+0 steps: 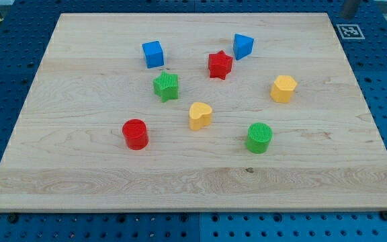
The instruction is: Point at green circle
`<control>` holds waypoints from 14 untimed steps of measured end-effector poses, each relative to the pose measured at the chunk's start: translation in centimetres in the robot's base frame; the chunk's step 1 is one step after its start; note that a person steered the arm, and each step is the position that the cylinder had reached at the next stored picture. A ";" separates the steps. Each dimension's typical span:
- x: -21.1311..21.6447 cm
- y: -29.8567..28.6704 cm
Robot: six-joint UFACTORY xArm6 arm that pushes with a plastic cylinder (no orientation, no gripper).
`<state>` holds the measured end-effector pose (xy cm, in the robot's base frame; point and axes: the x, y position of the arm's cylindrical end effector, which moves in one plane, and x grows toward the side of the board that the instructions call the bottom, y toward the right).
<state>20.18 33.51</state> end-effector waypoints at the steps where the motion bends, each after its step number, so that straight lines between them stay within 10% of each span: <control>1: 0.0 0.0; 10: 8.1 -4.8; 14: 30.5 -10.1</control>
<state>50.69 23.40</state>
